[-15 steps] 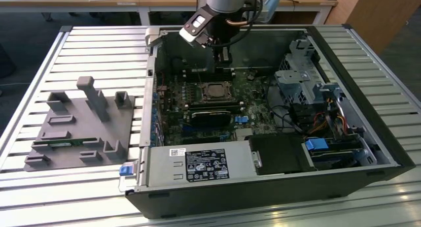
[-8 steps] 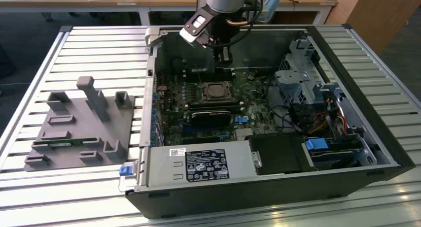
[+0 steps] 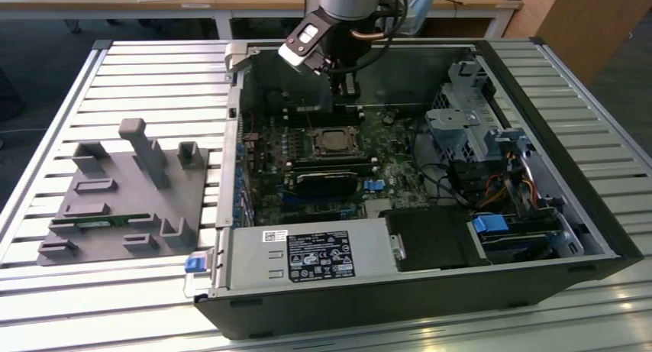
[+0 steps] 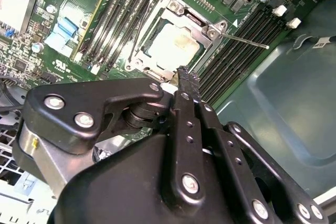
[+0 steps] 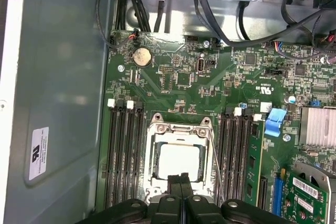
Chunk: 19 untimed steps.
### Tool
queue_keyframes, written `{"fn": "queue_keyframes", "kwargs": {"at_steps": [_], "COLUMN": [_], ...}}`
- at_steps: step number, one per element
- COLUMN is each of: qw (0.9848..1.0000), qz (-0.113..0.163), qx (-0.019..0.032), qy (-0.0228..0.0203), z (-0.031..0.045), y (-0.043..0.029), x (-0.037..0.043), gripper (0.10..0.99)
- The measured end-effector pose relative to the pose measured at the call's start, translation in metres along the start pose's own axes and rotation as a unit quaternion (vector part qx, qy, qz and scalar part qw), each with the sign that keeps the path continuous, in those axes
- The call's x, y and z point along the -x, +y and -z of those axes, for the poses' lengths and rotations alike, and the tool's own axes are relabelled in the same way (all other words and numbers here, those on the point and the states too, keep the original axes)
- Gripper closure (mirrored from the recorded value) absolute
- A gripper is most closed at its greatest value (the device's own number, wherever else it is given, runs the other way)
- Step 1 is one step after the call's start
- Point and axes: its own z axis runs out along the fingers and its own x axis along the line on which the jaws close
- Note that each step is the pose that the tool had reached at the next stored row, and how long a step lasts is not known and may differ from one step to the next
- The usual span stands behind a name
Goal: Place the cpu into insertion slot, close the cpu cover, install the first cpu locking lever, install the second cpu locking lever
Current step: 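Install the first cpu locking lever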
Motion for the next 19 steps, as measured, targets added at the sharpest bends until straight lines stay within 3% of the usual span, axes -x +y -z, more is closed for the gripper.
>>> {"fn": "queue_keyframes", "kwargs": {"at_steps": [14,19], "qw": [0.9998,0.9989], "qz": [0.021,0.047], "qx": [-0.0004,-0.0008], "qy": [0.0003,0.0012], "z": [0.0000,0.0000], "y": [0.0000,0.0000], "x": [0.0000,0.0000], "gripper": [0.980,0.980]}}
